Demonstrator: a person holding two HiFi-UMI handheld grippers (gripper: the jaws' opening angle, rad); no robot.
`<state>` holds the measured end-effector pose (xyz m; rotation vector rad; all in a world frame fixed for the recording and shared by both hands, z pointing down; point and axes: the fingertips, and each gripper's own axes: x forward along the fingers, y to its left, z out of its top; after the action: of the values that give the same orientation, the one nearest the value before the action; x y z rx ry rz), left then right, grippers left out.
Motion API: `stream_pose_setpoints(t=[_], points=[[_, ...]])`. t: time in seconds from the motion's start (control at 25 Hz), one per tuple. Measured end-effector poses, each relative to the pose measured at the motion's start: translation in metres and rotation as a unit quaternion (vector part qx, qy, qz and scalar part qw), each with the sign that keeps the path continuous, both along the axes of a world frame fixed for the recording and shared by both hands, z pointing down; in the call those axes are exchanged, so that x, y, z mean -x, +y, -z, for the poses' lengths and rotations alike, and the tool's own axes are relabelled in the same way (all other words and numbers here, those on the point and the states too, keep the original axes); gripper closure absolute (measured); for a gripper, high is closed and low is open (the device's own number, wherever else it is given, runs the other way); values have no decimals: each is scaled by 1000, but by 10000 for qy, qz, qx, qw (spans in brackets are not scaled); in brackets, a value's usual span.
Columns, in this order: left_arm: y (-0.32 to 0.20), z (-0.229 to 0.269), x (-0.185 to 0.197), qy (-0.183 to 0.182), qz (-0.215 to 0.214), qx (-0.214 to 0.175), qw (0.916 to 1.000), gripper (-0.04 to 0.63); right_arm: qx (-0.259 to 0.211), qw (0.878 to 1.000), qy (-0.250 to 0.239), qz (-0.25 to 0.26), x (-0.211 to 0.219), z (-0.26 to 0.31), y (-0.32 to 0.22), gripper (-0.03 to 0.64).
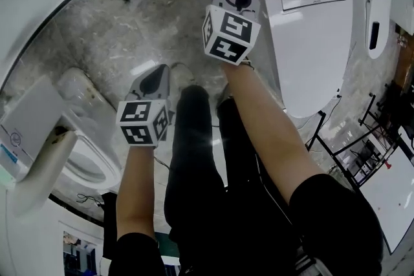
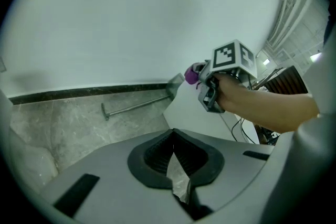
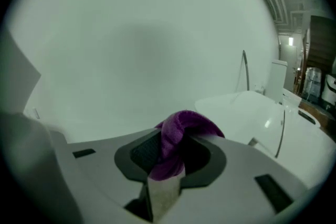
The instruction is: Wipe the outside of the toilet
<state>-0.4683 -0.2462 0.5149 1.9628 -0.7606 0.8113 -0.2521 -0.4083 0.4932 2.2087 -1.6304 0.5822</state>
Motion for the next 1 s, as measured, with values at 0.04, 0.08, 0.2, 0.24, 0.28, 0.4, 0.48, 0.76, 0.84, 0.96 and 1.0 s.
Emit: stream_pose_setpoints(t=[0.04,0.08,0.2,0.24,0.28,0.4,0.48,0.76,0.84,0.96,1.0], points=[[-5,12,-2,13,55,-69,10000,588,-83,10000,-1,11,-1,18,3,534],[-10,25,-5,14,108,-143,9998,588,-166,9999,4,41,-3,37,7,534],[-20,70,-14,29,225,-357,9991,588,-360,9992,54,178,-10,91,24,534],[-22,85,-19,51,261,-441,9987,588,-416,9988,96,226,-15,108,32,534],[-24,101,-24,72,289,-540,9981,588,-471,9985,125,261,-21,125,40,534],[-30,146,-43,60,218,-995,9948,588,-656,9975,-88,257,-44,174,64,534],[-35,178,-54,34,179,-1360,9905,588,-858,9956,-312,225,-58,208,79,534],[3,297,-124,344,314,-1758,9833,588,-1097,9928,-396,277,-115,322,163,532],[21,336,-152,468,313,-1937,9795,588,-1205,9914,-428,296,-137,354,193,534],[58,388,-194,577,257,-2168,9742,588,-1402,9888,-325,407,-171,401,246,534],[73,403,-208,572,240,-2237,9727,588,-1459,9879,-306,434,-183,417,264,534]])
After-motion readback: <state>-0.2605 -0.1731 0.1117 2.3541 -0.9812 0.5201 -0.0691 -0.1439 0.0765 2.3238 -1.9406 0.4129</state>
